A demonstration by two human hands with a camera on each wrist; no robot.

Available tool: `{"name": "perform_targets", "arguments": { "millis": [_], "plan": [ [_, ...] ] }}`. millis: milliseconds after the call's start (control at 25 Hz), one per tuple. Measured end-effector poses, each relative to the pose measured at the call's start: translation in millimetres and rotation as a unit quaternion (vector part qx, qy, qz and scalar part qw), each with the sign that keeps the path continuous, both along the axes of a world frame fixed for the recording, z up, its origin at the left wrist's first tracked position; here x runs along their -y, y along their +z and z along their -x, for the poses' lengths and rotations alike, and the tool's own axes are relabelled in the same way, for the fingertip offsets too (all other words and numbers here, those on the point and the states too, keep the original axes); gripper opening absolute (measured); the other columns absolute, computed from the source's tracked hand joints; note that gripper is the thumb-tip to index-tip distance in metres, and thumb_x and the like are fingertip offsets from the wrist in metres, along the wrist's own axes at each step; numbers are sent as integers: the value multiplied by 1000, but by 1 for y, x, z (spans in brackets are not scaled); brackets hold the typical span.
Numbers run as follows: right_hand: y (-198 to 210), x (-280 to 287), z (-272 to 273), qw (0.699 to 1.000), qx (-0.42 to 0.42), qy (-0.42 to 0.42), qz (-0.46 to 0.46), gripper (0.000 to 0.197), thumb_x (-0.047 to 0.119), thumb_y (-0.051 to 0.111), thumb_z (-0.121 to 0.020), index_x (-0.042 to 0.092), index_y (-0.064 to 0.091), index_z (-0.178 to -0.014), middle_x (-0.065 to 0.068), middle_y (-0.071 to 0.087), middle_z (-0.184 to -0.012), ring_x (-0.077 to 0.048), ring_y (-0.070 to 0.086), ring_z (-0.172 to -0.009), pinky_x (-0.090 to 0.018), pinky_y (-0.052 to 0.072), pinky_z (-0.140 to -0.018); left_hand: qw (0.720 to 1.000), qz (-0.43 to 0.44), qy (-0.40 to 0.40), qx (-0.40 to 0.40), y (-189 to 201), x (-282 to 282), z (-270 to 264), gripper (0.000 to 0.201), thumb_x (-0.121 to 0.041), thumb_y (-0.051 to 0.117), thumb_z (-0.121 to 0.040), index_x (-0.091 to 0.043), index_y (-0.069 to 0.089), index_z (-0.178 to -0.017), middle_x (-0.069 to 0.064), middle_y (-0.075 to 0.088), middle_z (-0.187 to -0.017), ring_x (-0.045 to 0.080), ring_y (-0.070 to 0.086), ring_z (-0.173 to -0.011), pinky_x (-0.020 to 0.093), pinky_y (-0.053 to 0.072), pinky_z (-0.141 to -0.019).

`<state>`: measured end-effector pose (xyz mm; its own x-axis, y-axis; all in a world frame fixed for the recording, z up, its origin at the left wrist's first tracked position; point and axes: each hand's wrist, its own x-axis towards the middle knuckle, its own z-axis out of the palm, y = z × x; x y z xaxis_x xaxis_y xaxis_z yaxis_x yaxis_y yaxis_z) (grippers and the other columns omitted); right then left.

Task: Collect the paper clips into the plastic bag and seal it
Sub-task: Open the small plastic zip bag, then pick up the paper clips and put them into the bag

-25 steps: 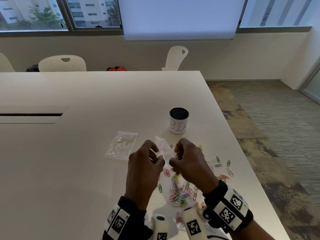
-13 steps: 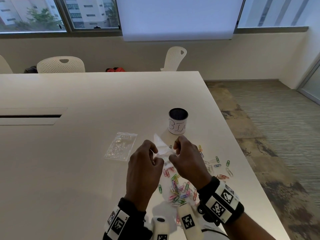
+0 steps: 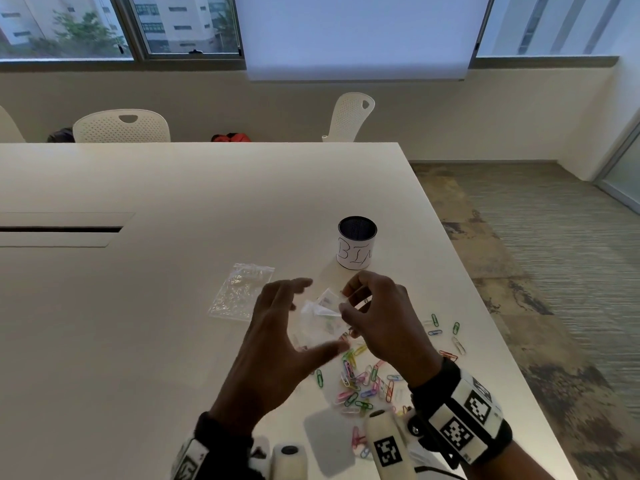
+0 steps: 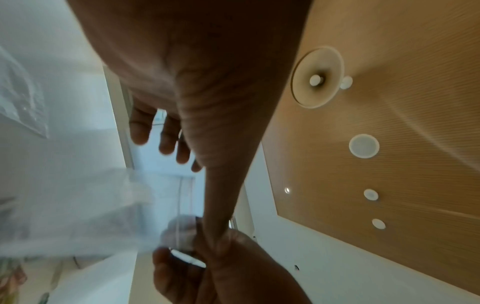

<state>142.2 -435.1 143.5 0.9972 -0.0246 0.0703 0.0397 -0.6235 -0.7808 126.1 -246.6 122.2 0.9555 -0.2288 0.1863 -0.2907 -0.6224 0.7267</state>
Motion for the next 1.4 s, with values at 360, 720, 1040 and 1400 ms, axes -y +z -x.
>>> {"name": "perform_targets", "arguments": {
  "millis": [360, 720, 1040, 1400],
  "plan": [
    [13, -6, 6, 996, -14, 51, -68, 21, 15, 78, -89, 15, 65, -104, 2, 72, -94, -15, 76, -70, -34, 66, -66, 998, -15, -54, -12, -15, -5, -12, 116, -34, 93, -73, -47, 16, -158, -13, 60, -141, 10, 57, -131, 38, 50, -112],
    [7, -5, -12, 991, 101, 78, 32, 8, 18, 79, -88, 23, 74, -92, 12, 74, -83, -2, 69, -74, -17, 57, -69, 997, -17, -78, -18, -27, -1, -11, 101, -18, 85, -80, -40, 17, -152, -4, 65, -123, 15, 66, -105, 24, 55, -88],
    [2, -7, -8, 990, 129, 50, 31, 16, 34, 76, -89, 27, 67, -101, 15, 65, -96, -2, 63, -82, -16, 53, -70, 998, 33, -49, -13, -22, 4, -14, 66, -23, 86, -82, -29, 43, -131, -11, 67, -109, 4, 68, -92, 13, 56, -73],
    [1, 9, -15, 995, 56, 80, 25, 6, 24, 68, -97, 24, 74, -97, 12, 72, -91, -2, 67, -81, -16, 55, -74, 1000, 30, -3, -6, -36, -21, -14, 69, -21, 89, -78, -30, 44, -128, -17, 63, -107, -1, 63, -98, 4, 46, -75]
  ]
}}
